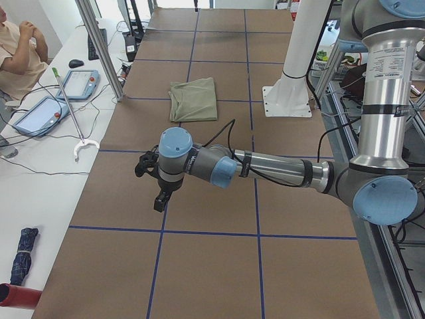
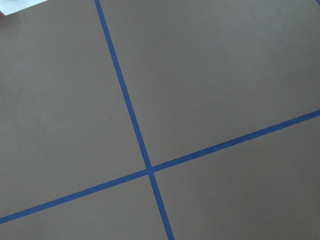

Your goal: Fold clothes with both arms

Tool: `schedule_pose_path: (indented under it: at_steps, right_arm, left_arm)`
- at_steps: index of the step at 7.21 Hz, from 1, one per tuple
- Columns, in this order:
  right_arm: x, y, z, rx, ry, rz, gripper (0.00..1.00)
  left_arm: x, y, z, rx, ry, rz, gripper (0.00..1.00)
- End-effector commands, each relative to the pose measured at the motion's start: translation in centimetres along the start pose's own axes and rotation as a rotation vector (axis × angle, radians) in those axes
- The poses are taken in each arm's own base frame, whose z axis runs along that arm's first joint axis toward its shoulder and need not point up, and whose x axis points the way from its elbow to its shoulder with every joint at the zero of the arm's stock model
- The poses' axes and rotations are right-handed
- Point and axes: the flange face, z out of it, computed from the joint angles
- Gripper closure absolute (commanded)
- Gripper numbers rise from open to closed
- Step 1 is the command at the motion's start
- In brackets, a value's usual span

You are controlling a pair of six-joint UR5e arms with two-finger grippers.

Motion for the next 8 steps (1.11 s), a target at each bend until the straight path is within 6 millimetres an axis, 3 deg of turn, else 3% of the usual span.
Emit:
schedule_pose_path:
  at_steps: [1,8]
  right_arm:
    - [-0.14,0.4,-0.21,0.005,0.002,-0.004,0.0]
    - [-0.38,0.08,-0.41,0.011,0.009,0.001,0.0]
  left_arm:
    - [0.36,-0.54,-0.32,0.01,0.005,0.007,0.0]
    - [0.95,-1.33,-0.95,0.028,0.009,0.027,0.0]
